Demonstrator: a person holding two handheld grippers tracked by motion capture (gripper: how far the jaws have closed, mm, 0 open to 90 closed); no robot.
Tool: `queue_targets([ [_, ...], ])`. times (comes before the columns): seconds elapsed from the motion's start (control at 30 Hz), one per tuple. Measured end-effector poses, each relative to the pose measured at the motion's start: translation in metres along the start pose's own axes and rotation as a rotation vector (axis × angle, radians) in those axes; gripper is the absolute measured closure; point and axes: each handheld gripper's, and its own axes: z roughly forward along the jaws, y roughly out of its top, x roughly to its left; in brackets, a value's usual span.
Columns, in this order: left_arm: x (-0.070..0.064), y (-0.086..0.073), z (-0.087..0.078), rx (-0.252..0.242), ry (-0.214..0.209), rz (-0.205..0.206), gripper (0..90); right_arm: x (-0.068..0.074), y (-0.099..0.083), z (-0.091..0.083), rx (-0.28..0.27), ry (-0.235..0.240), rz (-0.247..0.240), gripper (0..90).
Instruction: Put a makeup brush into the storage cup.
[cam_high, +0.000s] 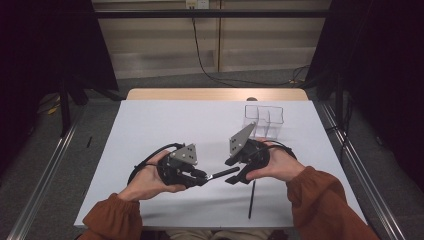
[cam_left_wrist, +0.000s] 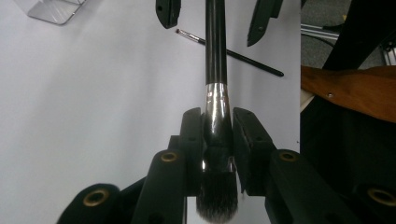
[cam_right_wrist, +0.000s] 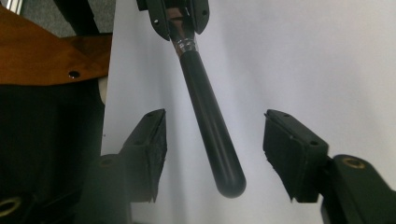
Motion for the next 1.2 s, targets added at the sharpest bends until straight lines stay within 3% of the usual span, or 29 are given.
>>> queue_targets([
  [0.63,0.002,0.001,0.008,0.041,-0.019,0.01,74.8,-0.001,0.008,0.013,0.166,0.053,-0.028,58.4],
  [1.2,0.002,0.001,0.015,0.062,-0.035,0.002,74.8,0.0,0.015,0.02,0.257,0.081,-0.055,67.6],
])
